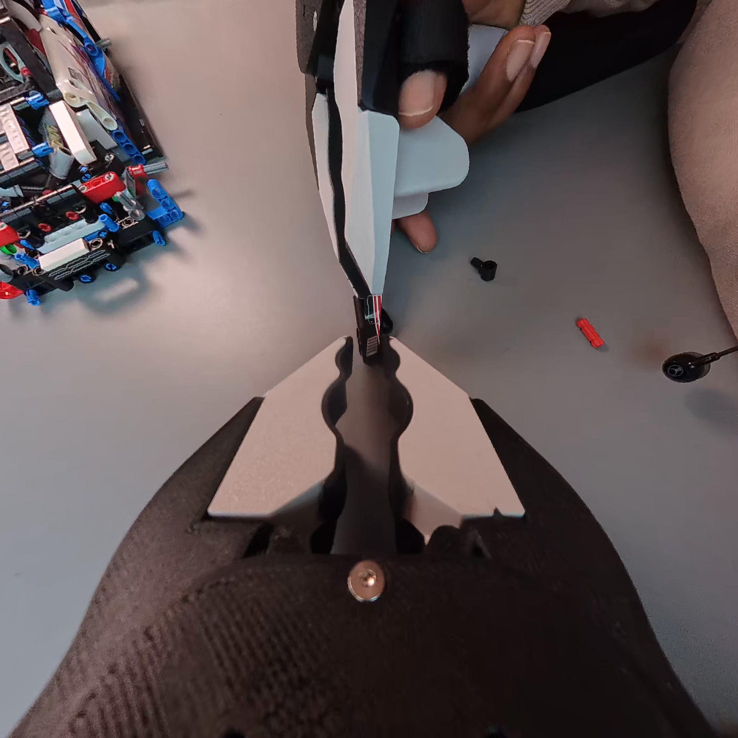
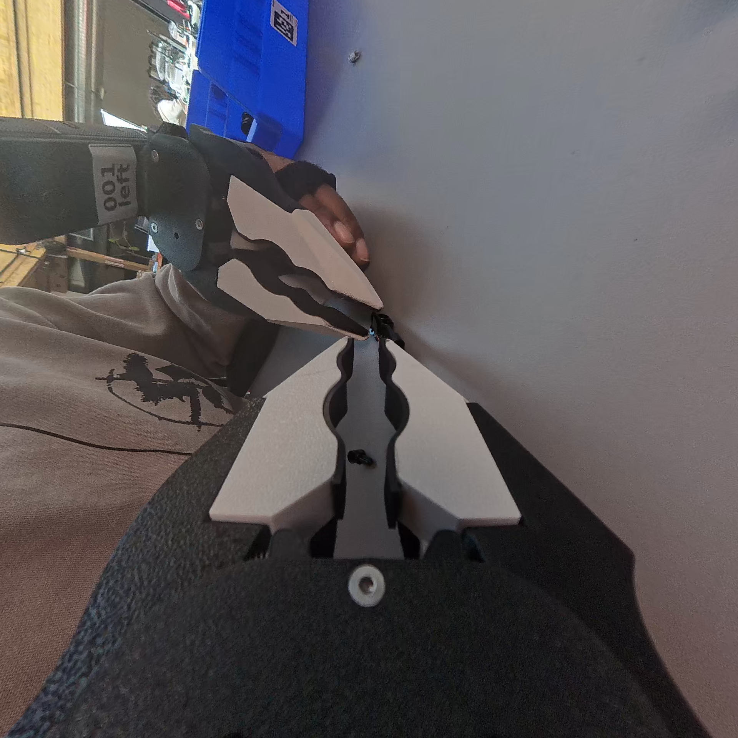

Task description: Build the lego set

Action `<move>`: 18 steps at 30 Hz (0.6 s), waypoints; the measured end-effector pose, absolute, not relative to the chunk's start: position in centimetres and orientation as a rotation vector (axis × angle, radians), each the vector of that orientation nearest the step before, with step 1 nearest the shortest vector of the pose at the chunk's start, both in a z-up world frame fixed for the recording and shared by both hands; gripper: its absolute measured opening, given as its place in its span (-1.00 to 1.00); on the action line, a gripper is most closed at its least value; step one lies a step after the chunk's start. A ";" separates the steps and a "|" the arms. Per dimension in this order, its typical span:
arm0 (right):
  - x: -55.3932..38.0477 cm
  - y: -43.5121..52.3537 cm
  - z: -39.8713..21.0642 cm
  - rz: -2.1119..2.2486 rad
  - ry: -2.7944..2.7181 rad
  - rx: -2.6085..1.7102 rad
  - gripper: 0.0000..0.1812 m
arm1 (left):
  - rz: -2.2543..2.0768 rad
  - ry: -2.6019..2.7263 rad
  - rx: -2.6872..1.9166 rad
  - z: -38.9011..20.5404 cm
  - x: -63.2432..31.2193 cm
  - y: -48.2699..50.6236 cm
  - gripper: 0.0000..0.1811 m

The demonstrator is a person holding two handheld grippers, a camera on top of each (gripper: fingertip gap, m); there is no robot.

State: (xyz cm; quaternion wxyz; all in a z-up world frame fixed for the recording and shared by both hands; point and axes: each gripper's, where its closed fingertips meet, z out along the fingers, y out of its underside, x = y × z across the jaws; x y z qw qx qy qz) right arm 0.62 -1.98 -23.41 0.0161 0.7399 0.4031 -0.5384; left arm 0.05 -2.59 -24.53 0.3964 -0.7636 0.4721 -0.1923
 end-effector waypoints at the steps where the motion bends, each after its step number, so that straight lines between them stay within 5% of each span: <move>1: 0.6 -2.0 -23.4 -1.675 1.252 2.301 -0.89 | -0.489 1.199 -1.936 -24.6 0.1 -2.6 -0.86; 18: 0.6 -1.9 -23.2 -1.707 1.219 2.281 -0.89 | -0.443 1.208 -1.942 -24.8 0.4 -2.4 -0.89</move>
